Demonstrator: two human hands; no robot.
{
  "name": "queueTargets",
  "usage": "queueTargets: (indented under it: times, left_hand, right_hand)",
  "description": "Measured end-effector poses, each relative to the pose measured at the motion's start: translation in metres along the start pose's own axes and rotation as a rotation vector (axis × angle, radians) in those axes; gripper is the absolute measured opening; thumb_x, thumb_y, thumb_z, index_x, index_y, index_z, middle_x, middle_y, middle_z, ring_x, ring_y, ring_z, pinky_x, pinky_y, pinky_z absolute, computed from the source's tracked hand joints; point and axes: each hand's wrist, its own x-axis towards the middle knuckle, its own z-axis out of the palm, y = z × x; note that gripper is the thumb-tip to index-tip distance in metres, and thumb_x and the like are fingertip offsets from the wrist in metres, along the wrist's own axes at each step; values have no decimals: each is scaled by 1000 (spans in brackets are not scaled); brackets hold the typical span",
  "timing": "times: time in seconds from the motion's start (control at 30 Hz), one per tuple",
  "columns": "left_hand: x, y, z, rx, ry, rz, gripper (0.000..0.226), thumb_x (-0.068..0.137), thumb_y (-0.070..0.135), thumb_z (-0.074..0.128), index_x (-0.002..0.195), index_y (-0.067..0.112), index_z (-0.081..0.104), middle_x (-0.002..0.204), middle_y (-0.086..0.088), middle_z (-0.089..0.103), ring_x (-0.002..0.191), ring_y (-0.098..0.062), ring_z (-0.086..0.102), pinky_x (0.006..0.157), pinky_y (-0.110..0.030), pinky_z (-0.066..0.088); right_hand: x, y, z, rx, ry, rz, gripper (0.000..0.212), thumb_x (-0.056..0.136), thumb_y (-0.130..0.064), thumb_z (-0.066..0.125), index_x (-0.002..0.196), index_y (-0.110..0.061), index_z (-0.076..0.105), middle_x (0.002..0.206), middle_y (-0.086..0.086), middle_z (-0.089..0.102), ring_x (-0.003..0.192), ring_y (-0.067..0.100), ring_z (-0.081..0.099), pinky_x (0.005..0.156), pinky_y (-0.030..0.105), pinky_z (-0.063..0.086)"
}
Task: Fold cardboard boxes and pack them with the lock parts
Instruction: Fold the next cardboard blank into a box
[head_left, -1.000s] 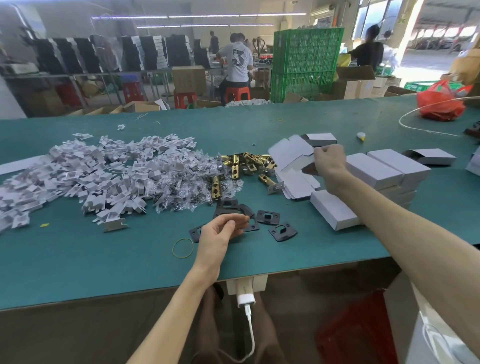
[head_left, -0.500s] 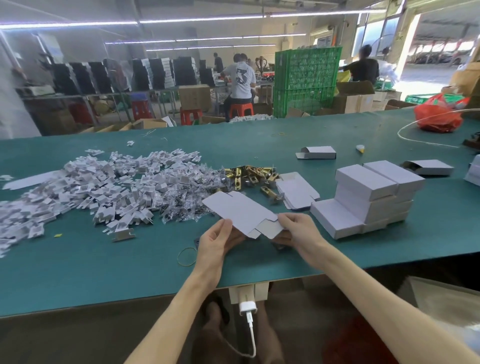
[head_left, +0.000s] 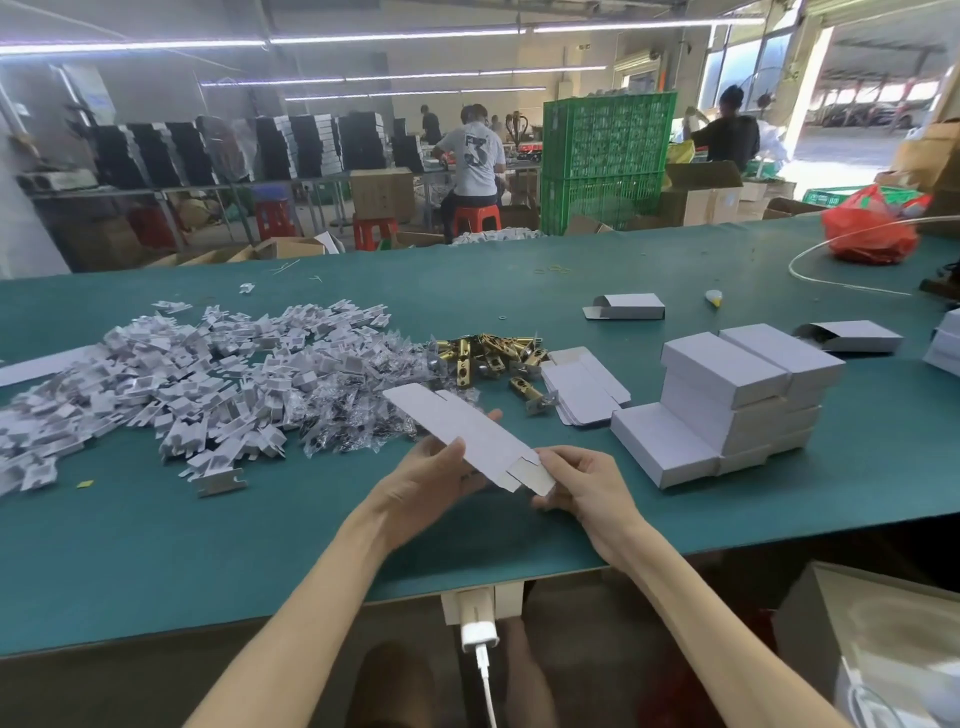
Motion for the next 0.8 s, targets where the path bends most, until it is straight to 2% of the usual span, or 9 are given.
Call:
queueTargets:
  times: [0.1, 0.2, 0.3, 0.47, 0.53, 0.63, 0.73, 0.8]
  left_hand:
    - [10, -2, 5, -5, 2, 25, 94, 79, 41, 88, 154, 6, 43, 157, -10, 50, 144, -32, 48, 108, -42, 50]
    - [19, -4, 8, 42, -13, 48, 98, 79, 40, 89, 157, 11, 37, 158, -5, 49, 146, -30, 46, 116, -54, 43]
    - [23, -6, 7, 69, -24, 38, 99, 80, 35, 89, 159, 13, 34, 162, -3, 45, 149, -29, 42, 120, -56, 36]
    - [20, -11, 1, 279, -105, 43, 84, 87, 17, 75, 160, 28, 35, 164, 0, 42, 152, -30, 37, 123, -64, 25]
    - [17, -11, 1, 257, -152, 46, 91, 87, 19, 81, 162, 26, 31, 166, -1, 38, 153, -30, 34, 124, -57, 28]
    - [13, -8, 5, 235, -167, 35, 97, 81, 25, 87, 161, 23, 32, 164, -6, 41, 152, -32, 36, 122, -47, 34]
    - [13, -6, 5, 232, -182, 54, 99, 79, 29, 89, 161, 22, 34, 165, -5, 39, 153, -30, 35, 120, -43, 36]
    - [13, -6, 5, 221, -182, 60, 100, 79, 30, 89, 161, 22, 33, 166, -5, 37, 154, -30, 34, 122, -46, 35]
  right_hand:
    - [2, 1, -1, 74, 0, 7, 19, 101, -16, 60, 111, -8, 74, 105, 12, 77, 83, 25, 74, 67, 31, 62]
    - [3, 1, -3, 162, -26, -7, 22, 100, -11, 60, 120, -8, 68, 112, 11, 75, 101, 26, 73, 76, 32, 61]
    - [3, 0, -6, 208, -34, 7, 28, 96, -6, 64, 124, -9, 65, 114, 9, 75, 103, 25, 72, 80, 32, 60]
    - [4, 2, -9, 188, -25, 28, 37, 89, -9, 72, 125, -12, 64, 113, 4, 75, 106, 26, 72, 92, 48, 58]
    - [4, 2, -9, 186, -37, 35, 42, 85, -10, 76, 126, -12, 65, 117, 5, 74, 108, 28, 71, 94, 49, 56]
    - [4, 1, -8, 199, -56, 27, 47, 80, -10, 78, 125, -11, 66, 117, 6, 74, 106, 27, 71, 84, 39, 61]
    - [4, 1, -7, 177, -50, 9, 46, 79, -9, 79, 123, -11, 66, 113, 5, 75, 104, 24, 71, 88, 42, 59]
    - [4, 1, -7, 155, -48, 9, 44, 81, -10, 79, 124, -11, 66, 115, 7, 74, 102, 25, 71, 83, 43, 59]
